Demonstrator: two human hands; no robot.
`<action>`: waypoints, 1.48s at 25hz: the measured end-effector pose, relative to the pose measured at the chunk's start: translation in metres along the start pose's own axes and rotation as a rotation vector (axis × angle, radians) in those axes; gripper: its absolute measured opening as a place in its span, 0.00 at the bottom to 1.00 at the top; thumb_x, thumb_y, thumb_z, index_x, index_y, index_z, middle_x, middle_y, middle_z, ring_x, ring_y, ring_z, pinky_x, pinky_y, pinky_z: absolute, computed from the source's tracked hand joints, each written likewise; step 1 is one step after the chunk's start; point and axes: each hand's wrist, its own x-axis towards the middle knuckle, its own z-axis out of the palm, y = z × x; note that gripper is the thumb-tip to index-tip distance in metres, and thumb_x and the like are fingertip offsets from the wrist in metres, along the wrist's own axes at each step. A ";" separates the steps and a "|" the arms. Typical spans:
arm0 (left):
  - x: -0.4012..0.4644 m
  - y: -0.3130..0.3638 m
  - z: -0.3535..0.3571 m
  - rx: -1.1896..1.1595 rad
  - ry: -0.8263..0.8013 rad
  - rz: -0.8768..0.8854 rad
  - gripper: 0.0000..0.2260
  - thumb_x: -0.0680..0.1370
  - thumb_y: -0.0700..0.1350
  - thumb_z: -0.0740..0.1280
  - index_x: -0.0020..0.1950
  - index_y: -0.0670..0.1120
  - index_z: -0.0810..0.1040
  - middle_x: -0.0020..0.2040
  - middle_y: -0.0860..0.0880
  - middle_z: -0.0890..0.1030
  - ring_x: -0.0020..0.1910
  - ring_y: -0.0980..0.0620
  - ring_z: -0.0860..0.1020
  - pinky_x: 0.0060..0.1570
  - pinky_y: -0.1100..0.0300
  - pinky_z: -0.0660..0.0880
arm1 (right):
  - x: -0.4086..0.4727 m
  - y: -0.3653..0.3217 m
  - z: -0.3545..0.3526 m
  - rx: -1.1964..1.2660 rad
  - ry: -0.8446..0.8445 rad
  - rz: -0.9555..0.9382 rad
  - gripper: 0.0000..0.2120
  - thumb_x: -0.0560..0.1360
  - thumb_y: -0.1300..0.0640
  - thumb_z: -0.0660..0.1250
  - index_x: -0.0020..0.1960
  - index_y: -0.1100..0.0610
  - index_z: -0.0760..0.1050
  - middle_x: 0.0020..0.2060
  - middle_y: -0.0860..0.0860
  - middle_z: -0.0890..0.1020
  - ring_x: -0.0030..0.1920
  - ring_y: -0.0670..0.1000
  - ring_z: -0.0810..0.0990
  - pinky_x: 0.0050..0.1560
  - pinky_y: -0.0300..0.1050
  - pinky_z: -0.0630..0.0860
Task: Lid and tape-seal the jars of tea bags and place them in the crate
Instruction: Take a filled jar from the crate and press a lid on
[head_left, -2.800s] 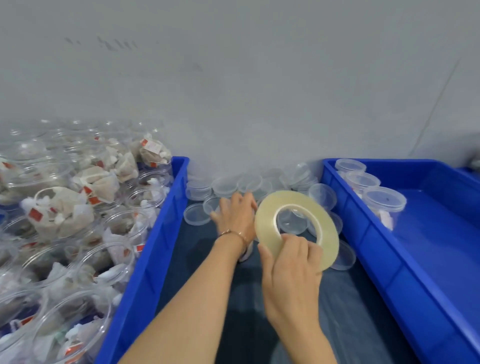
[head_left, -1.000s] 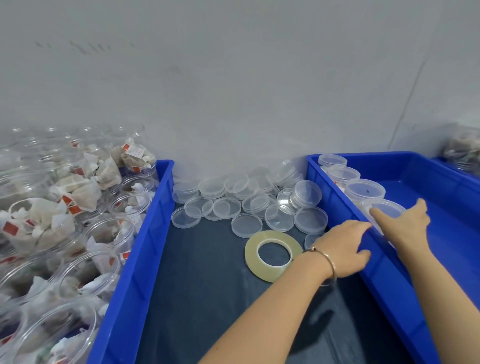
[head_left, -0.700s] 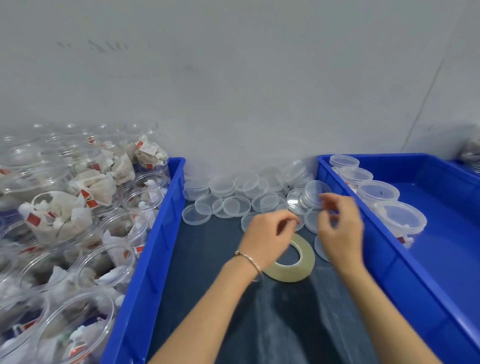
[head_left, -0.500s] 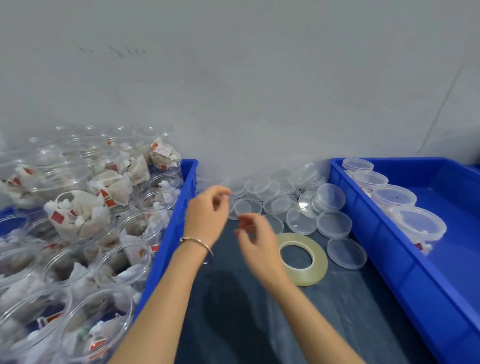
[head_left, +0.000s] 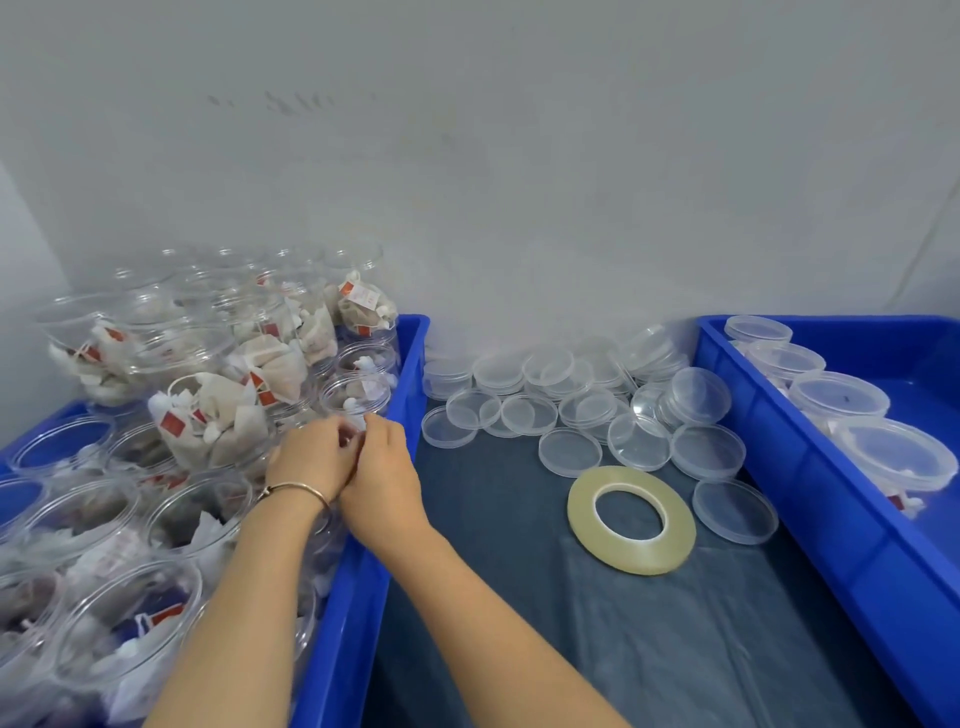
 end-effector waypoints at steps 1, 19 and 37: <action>0.000 0.001 -0.001 0.116 -0.077 0.024 0.10 0.80 0.44 0.60 0.57 0.45 0.78 0.57 0.44 0.81 0.56 0.43 0.77 0.59 0.52 0.71 | 0.000 0.001 0.001 -0.082 -0.020 -0.024 0.24 0.75 0.69 0.60 0.69 0.62 0.61 0.68 0.56 0.63 0.66 0.55 0.64 0.58 0.44 0.66; -0.039 0.060 -0.016 -0.206 0.614 0.730 0.08 0.73 0.37 0.66 0.34 0.37 0.76 0.37 0.43 0.75 0.44 0.46 0.70 0.51 0.60 0.66 | -0.007 0.022 -0.038 0.397 0.195 -0.063 0.40 0.65 0.45 0.70 0.71 0.57 0.58 0.62 0.56 0.74 0.58 0.54 0.77 0.55 0.56 0.77; -0.087 0.111 0.147 -1.148 -0.089 0.148 0.36 0.62 0.32 0.79 0.65 0.48 0.68 0.60 0.49 0.77 0.57 0.59 0.78 0.53 0.68 0.75 | -0.088 0.151 -0.153 0.006 0.101 -0.049 0.27 0.64 0.59 0.68 0.61 0.43 0.69 0.56 0.34 0.75 0.57 0.33 0.73 0.55 0.24 0.65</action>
